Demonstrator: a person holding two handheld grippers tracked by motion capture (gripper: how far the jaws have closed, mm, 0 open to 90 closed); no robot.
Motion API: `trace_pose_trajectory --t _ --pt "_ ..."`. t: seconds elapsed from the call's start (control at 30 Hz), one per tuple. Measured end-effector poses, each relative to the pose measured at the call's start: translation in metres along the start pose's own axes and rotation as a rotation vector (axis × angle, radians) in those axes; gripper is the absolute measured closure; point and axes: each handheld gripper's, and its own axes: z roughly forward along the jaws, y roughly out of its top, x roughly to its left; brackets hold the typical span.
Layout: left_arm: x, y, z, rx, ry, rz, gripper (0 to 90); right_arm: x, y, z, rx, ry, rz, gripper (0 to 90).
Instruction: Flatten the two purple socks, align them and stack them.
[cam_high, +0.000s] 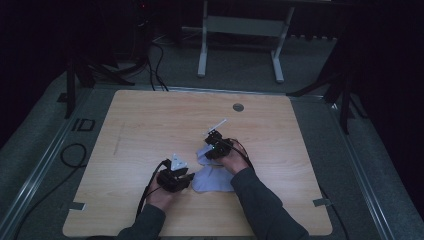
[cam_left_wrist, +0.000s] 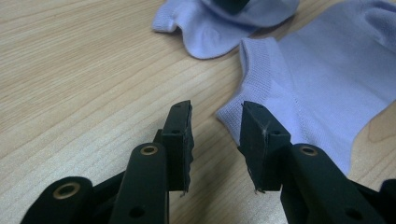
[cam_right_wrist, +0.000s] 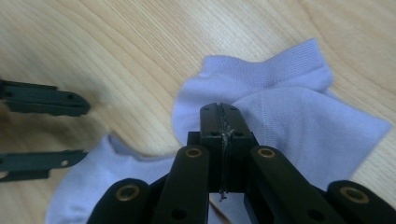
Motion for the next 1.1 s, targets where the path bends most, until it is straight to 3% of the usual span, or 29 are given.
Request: trace_pose_trajectory --t 0.3,0.6,0.83,1.0,1.1 --pt "-0.001 0.000 0.000 -0.007 0.005 -0.003 64.1 -0.007 -0.003 -0.022 -0.056 -0.004 -0.005 89.2" --pt "-0.001 0.000 -0.001 -0.011 0.001 -0.003 63.9 -0.018 -0.012 -0.048 -0.128 -0.018 0.032 89.2" --pt "0.000 0.000 0.000 -0.011 0.003 -0.003 63.4 -0.035 -0.028 -0.065 -0.153 -0.049 0.077 89.3" --pt "-0.001 0.000 0.000 -0.012 0.006 0.000 62.7 -0.042 -0.045 -0.072 -0.180 -0.042 0.117 89.3" --pt "0.000 0.000 0.000 -0.011 0.008 -0.001 62.6 -0.047 -0.057 -0.074 -0.173 -0.075 0.124 89.2"
